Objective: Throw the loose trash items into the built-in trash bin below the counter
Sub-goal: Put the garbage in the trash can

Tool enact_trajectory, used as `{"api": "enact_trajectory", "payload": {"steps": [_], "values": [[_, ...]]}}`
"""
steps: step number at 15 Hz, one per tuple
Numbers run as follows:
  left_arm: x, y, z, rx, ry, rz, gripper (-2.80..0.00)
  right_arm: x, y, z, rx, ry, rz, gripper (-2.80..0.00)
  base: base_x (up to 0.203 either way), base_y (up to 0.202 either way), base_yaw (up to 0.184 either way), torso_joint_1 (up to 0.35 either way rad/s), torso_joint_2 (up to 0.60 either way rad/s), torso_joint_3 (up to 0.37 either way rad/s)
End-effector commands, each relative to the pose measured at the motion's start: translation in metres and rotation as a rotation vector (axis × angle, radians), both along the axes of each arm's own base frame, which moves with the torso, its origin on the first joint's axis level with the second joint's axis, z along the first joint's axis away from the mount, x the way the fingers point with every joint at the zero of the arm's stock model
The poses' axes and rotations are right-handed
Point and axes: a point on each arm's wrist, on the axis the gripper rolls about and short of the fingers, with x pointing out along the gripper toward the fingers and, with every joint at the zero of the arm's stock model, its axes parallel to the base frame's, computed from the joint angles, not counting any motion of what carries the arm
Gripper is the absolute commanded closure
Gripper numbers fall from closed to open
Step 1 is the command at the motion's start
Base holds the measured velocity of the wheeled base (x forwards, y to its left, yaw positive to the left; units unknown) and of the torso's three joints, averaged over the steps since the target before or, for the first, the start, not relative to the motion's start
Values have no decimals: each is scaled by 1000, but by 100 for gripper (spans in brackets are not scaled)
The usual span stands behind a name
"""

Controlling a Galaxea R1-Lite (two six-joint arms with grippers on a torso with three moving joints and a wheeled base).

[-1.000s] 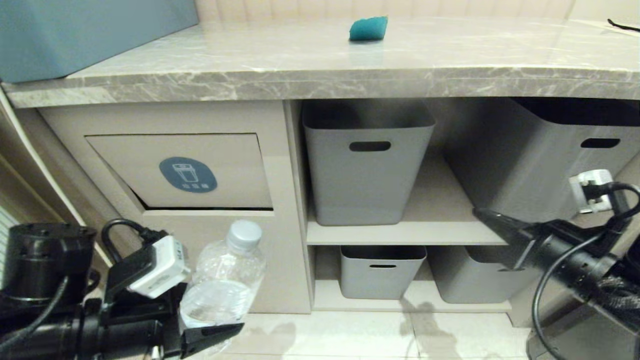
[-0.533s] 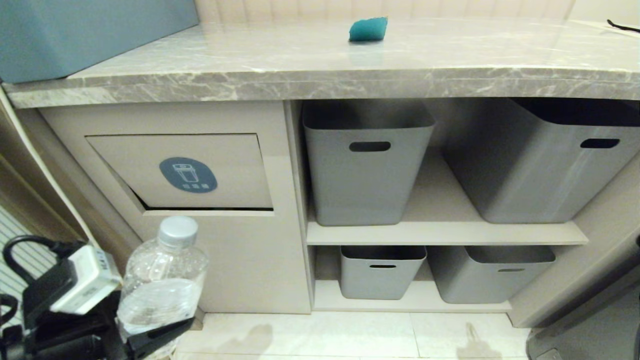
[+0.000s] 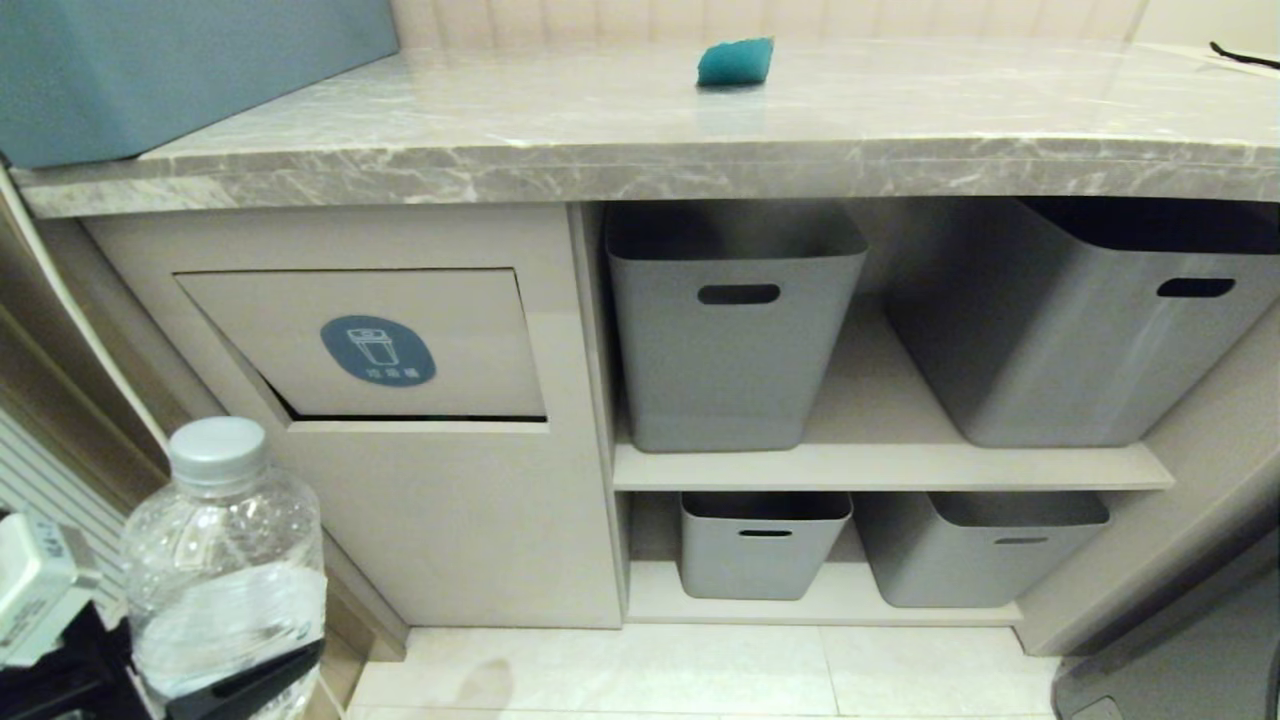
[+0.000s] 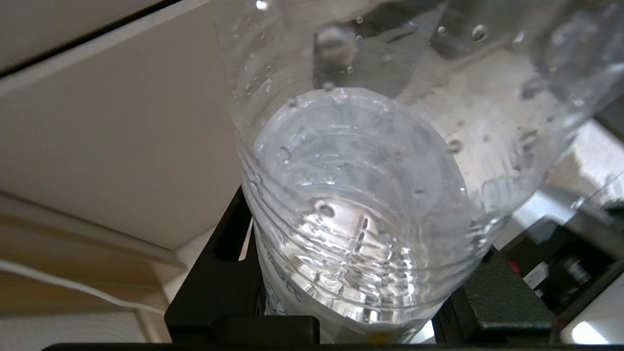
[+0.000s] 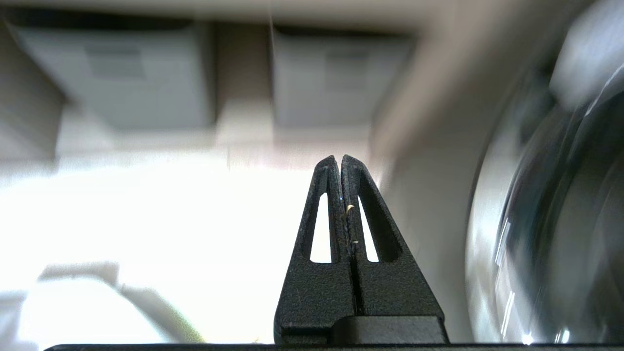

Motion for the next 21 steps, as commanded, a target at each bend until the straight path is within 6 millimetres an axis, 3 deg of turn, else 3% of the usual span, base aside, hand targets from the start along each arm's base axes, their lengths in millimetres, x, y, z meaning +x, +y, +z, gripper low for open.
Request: {"api": "enact_trajectory", "payload": {"steps": [1,8,11,15,17,19,21], "values": [[-9,3,1,-107,30,88,0,-8,2,-11,37,101,-7,0,0,0,0,0,0,0],[-18,6,6,-118,-18,174,0,-7,1,-11,12,101,138,0,0,0,0,0,0,0],[-11,6,9,-106,-13,215,0,-9,0,-11,7,83,317,0,0,0,0,0,0,0],[6,7,6,-75,43,272,0,-29,-1,-15,31,-194,251,0,0,0,0,0,0,0],[4,8,12,4,-24,306,0,-29,-1,-15,80,-216,212,0,0,0,0,0,0,0],[11,9,29,76,-104,325,0,-29,-1,-15,80,-216,212,0,0,0,0,0,0,0],[24,8,34,173,-123,302,0,-29,-1,-15,80,-216,212,0,0,0,0,0,0,0]]}}
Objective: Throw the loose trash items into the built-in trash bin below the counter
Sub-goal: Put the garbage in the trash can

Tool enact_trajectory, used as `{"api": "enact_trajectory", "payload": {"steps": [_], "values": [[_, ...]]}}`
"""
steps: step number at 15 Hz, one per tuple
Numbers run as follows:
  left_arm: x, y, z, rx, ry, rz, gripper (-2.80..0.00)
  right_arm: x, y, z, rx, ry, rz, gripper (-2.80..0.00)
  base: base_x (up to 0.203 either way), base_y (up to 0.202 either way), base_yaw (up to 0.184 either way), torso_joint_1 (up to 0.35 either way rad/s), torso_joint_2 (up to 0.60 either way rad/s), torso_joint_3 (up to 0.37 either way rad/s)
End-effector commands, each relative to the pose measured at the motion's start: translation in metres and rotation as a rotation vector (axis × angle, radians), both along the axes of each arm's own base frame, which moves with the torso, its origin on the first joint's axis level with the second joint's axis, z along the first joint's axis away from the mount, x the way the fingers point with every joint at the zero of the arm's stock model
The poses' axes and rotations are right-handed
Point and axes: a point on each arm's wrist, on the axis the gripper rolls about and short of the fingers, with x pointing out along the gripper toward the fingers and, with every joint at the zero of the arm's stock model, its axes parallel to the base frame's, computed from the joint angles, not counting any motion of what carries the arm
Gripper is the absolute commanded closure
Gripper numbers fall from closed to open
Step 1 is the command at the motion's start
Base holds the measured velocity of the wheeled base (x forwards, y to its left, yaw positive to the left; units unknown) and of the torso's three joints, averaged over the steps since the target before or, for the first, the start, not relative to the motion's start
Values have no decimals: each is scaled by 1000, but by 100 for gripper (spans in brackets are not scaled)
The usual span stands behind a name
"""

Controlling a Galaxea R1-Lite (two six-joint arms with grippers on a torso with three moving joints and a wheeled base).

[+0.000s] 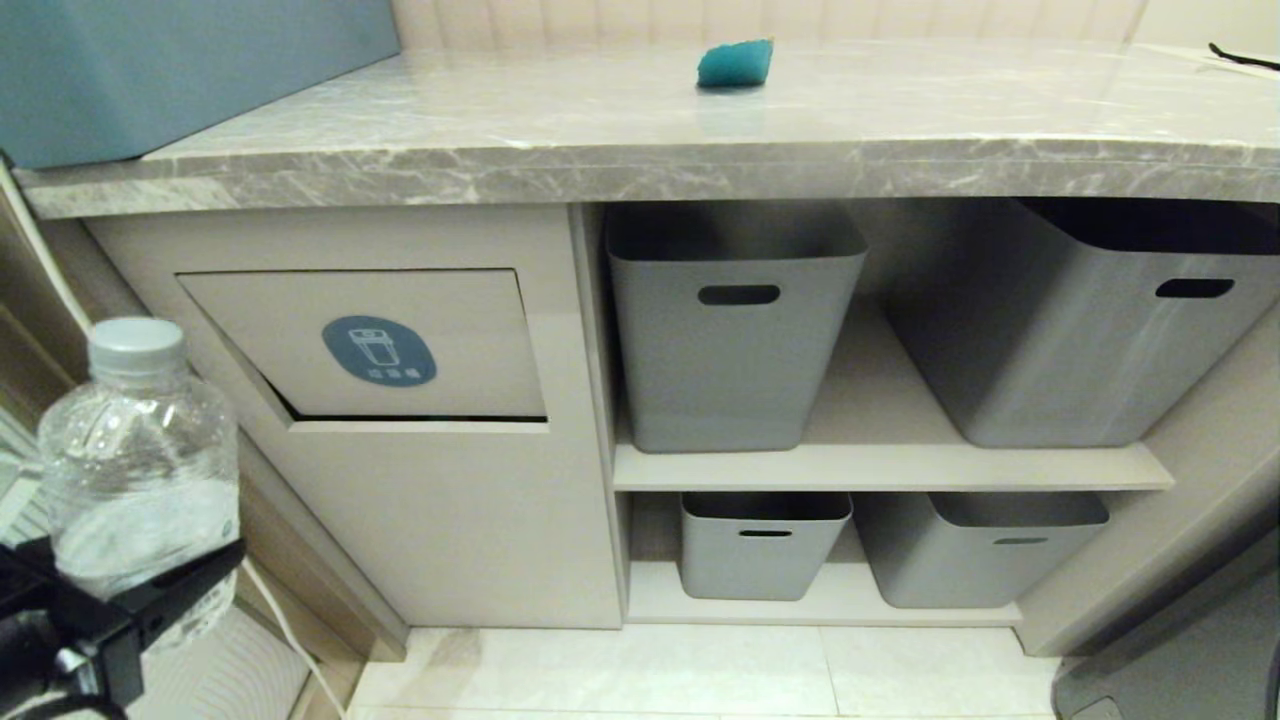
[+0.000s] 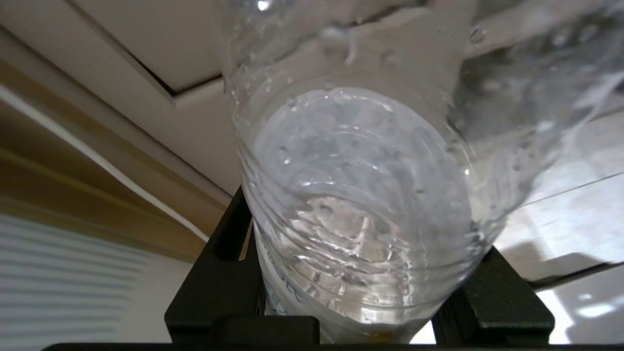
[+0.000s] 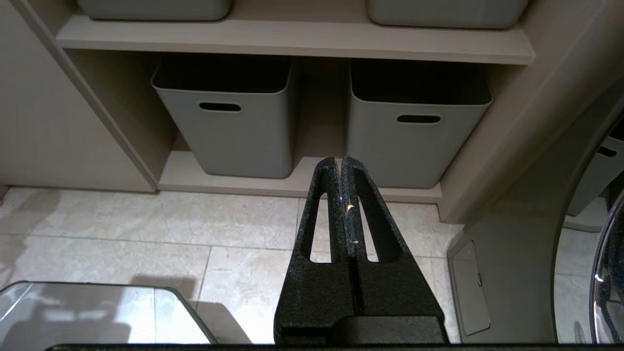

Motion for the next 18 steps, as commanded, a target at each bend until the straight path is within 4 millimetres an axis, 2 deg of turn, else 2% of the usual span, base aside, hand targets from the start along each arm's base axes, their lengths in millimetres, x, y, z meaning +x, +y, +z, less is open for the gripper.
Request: {"api": "enact_trajectory", "payload": {"steps": [1,3,6,7,10,13,17,18], "values": [[22,-2,0,68,44,-18,0,-1,0,0,0,-7,0,0,0,0,0,0,0,0],[43,-1,-11,92,126,-17,0,-1,0,0,0,-8,0,0,0,0,0,0,0,0],[50,1,-31,267,189,-71,0,-1,0,0,0,-8,0,0,0,0,0,0,0,0],[52,1,-34,314,196,-90,0,-1,0,0,0,-8,0,0,0,0,0,0,0,0],[81,-5,-38,473,209,-185,0,-1,0,0,0,-8,0,0,0,0,0,0,0,0],[117,-9,-33,726,105,-306,0,-1,0,0,0,-7,0,0,0,0,0,0,0,0],[143,-8,-36,1091,-25,-397,0,-1,0,0,0,-8,0,0,0,0,0,0,0,0],[151,-5,-35,1130,-38,-389,0,-1,0,0,0,-8,0,0,0,0,0,0,0,0]]}}
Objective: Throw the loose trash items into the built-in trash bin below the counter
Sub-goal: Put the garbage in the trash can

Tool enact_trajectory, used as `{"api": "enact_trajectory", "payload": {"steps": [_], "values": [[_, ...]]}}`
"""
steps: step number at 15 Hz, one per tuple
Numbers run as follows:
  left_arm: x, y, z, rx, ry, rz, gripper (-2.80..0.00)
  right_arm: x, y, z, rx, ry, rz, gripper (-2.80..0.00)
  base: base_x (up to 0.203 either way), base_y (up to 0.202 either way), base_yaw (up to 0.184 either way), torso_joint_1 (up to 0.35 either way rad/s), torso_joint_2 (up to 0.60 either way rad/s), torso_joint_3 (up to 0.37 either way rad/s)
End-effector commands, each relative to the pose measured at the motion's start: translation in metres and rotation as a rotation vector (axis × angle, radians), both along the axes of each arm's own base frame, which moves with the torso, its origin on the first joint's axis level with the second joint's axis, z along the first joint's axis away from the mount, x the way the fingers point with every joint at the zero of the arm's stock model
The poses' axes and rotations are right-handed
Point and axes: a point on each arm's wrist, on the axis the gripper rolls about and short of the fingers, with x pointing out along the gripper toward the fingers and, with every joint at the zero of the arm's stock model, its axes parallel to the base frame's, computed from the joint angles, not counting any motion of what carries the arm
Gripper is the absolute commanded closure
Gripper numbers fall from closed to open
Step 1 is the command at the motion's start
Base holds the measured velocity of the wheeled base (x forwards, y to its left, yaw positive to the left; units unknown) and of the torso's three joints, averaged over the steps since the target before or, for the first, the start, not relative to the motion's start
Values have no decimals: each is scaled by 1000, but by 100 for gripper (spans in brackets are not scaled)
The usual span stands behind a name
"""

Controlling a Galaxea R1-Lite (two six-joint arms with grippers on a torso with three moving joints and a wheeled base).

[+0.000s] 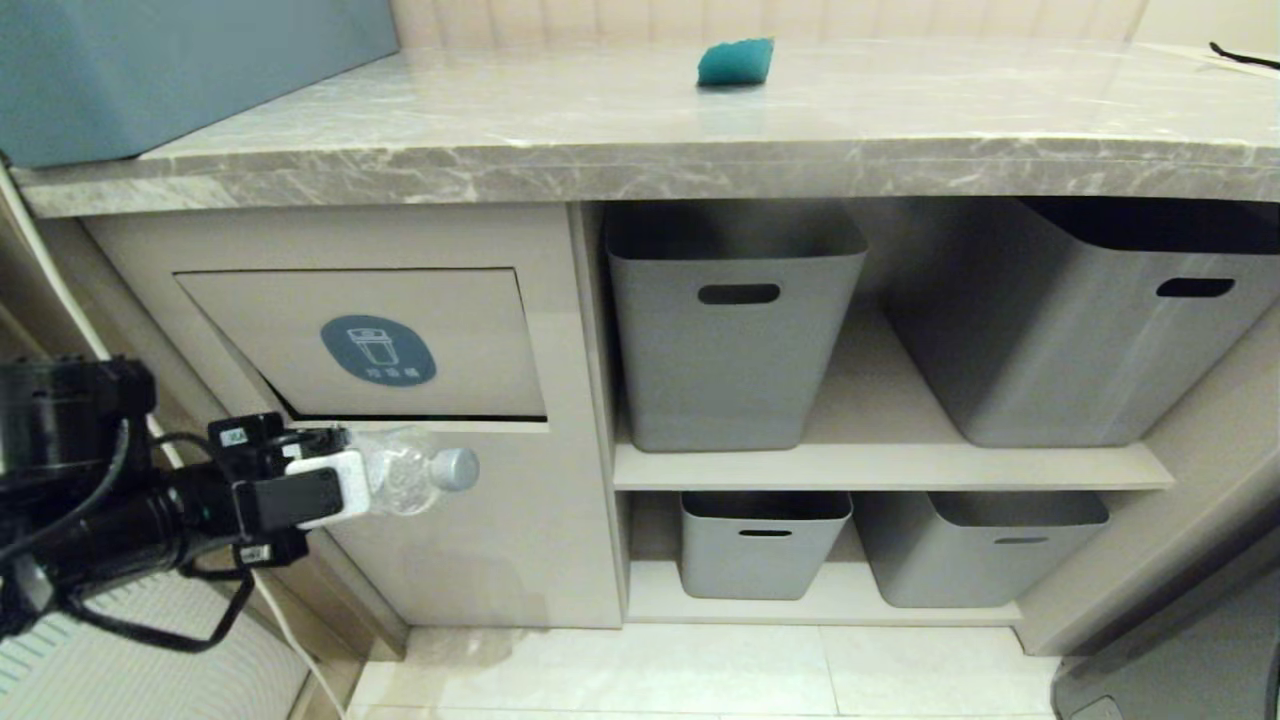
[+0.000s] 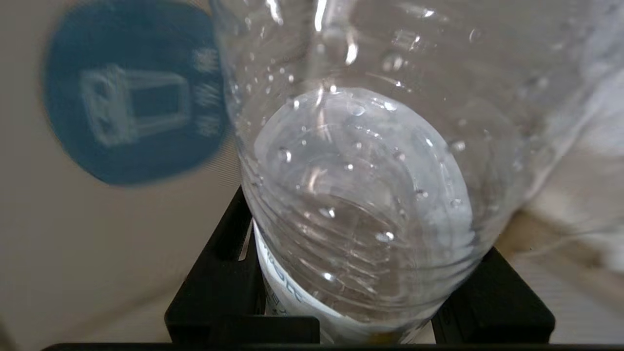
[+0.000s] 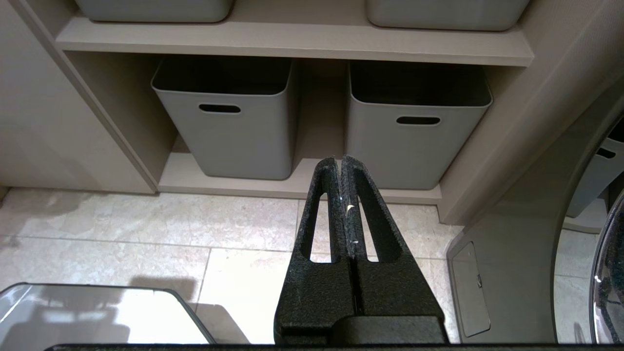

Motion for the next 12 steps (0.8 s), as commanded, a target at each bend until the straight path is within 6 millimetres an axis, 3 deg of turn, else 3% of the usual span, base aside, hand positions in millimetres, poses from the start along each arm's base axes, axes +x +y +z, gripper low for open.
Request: {"api": "enact_trajectory", "payload": {"steps": [1,4,12], "values": [[24,9,-12,99,-4,-4,0,0,0,0,-1,2,1,0,0,0,0,0,0,0],[50,15,-6,107,-118,32,0,0,0,0,-1,0,1,0,0,0,0,0,0,0],[108,13,-3,12,-158,58,0,0,0,0,-1,0,1,0,0,0,0,0,0,0]]}}
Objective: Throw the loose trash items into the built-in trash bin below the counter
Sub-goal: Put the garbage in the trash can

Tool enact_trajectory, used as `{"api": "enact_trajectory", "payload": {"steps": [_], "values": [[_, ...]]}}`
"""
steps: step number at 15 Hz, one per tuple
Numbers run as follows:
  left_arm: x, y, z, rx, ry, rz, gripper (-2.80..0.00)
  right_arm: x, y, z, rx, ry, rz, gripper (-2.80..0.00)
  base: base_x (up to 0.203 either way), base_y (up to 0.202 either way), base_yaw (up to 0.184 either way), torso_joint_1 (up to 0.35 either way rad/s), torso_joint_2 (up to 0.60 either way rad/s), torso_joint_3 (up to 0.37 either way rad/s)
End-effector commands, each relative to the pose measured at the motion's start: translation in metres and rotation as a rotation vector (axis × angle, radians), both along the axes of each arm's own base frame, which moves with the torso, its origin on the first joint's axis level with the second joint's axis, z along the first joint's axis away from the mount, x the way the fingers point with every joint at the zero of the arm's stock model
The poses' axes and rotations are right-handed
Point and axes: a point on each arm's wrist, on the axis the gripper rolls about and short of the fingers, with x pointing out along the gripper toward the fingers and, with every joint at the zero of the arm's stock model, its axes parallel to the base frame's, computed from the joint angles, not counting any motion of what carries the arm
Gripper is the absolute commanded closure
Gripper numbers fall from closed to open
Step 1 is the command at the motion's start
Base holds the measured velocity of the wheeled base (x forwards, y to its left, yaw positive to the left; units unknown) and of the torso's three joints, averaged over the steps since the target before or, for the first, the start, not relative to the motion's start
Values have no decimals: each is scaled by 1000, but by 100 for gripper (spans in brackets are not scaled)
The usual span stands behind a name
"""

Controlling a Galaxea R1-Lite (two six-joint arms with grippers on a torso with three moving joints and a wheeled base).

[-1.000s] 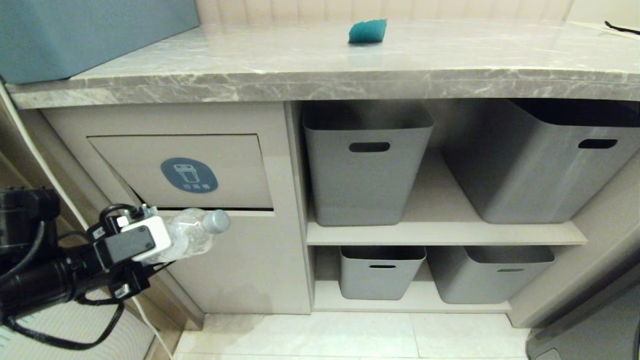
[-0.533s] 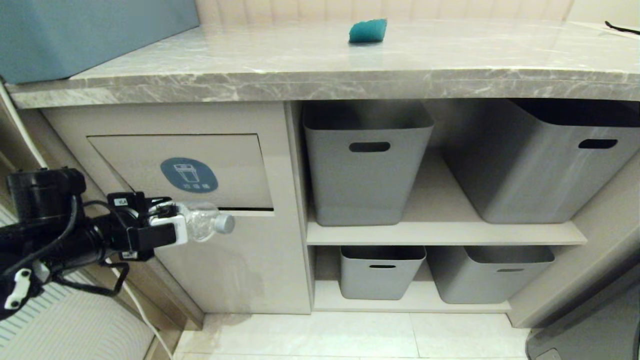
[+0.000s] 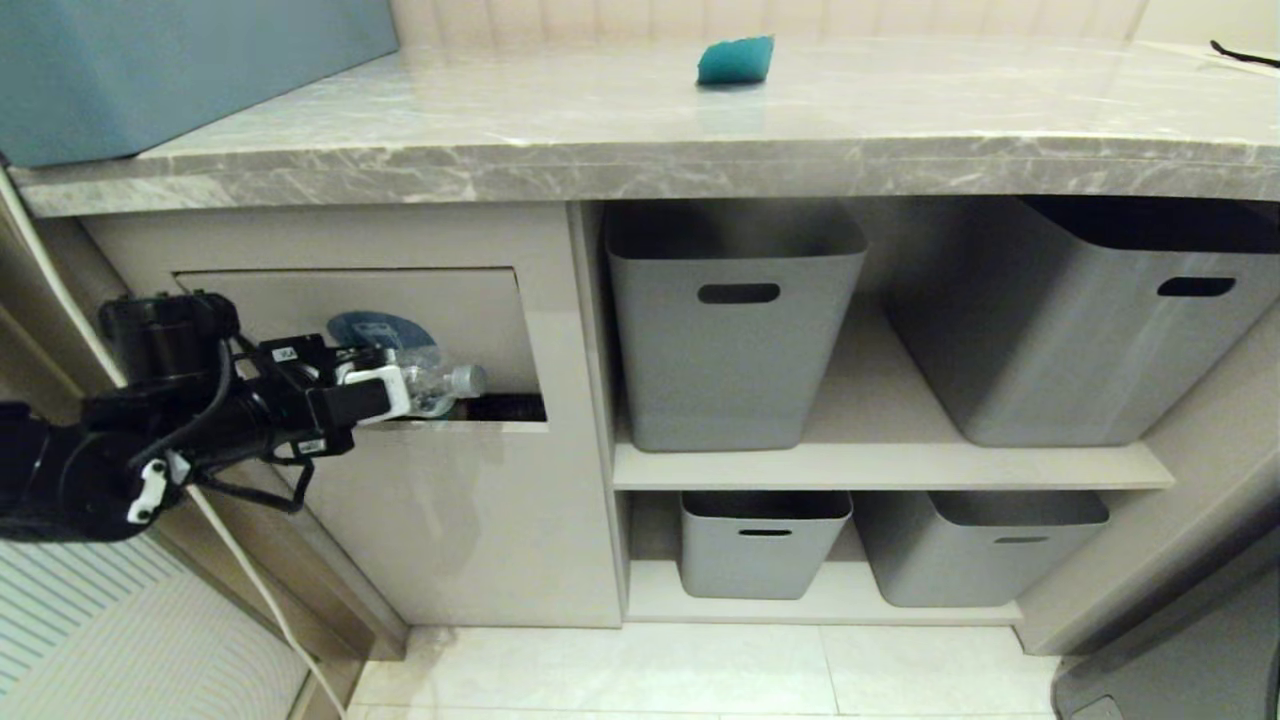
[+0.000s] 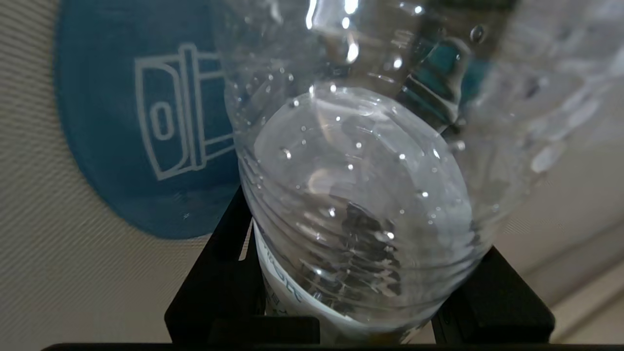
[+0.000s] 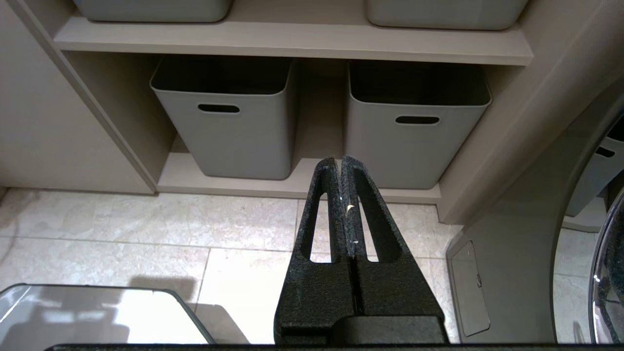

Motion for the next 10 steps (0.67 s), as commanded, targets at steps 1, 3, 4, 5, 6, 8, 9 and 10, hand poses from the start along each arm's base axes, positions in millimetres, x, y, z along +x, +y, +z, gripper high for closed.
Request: {"api": "enact_trajectory", "payload": {"steps": [1,3,4,5,6,8,9,10], "values": [[19,1,-7,4,2,0,0,0,0,0,0,2,1,0,0,0,0,0,0,0],[33,0,-9,-9,-3,-16,0,0,0,0,0,1,1,0,0,0,0,0,0,0],[37,-2,-11,-21,-2,-33,0,0,0,0,0,1,1,0,0,0,0,0,0,0],[39,-2,-12,-25,-1,-38,0,0,0,0,0,1,1,0,0,0,0,0,0,0],[40,-2,-14,-25,3,-36,0,0,0,0,0,1,1,0,0,0,0,0,0,0],[42,1,-15,-25,4,-27,0,0,0,0,0,1,1,0,0,0,0,0,0,0],[43,2,-15,-25,3,-26,0,0,0,0,0,1,1,0,0,0,0,0,0,0],[44,2,-14,-24,-3,-26,0,0,0,0,0,1,1,0,0,0,0,0,0,0]]}}
